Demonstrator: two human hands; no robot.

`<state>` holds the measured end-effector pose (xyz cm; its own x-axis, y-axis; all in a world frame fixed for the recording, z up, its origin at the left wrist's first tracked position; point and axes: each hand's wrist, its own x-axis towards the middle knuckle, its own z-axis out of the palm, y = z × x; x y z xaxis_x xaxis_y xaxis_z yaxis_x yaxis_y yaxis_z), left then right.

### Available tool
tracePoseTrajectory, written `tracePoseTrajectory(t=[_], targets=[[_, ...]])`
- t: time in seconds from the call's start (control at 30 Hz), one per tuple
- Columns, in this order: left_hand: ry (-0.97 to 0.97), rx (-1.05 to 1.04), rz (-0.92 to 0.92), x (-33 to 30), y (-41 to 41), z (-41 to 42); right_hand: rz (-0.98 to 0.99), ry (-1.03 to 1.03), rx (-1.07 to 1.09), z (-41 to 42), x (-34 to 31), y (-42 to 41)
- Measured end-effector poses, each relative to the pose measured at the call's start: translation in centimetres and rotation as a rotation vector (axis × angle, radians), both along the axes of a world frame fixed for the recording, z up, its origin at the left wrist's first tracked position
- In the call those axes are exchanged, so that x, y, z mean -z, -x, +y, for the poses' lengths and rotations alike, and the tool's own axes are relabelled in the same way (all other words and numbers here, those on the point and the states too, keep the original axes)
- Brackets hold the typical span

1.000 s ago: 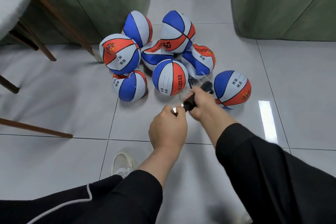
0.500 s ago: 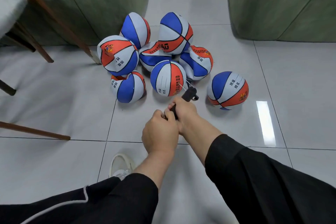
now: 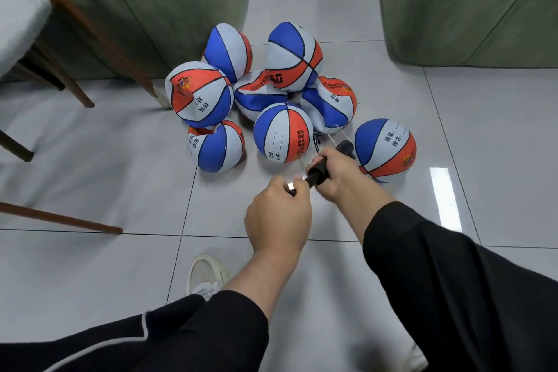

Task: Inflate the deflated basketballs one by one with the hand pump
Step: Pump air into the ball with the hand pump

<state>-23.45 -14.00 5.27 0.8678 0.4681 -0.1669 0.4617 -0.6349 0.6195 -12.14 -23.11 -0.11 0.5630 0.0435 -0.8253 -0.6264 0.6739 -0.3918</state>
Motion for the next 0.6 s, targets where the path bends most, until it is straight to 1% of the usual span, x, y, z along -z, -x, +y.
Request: tracePoseTrajectory(t=[0.07,0.17,0.27,0.43,0.53,0.6], targets=[[-0.008,-0.024,0.01,0.3,-0.3,0.2,-0.017,-0.038,-0.028,1.5,0.1,1.0],[-0.017,-0.073,0.029,0.9,-0.3,0.5,-0.042,0.016,-0.101,3.7,-0.5,2.4],[0.0,-0.112,0.02,1.3,-0.6,0.9,-0.062,0.029,-0.118,4.8,-1.2,3.1],[-0.011,-0.009,0.075,0.6,-0.8,0.1,-0.065,0.036,-0.124,3.5,-0.6,2.4],[0.002,0.011,0.067,0.1,-0.5,0.0,-0.08,0.018,-0.089,2.1,-0.7,0.9],[0.01,0.053,0.046,-0.2,-0.2,0.1,-0.052,0.028,-0.036,0.4,-0.5,-0.2]])
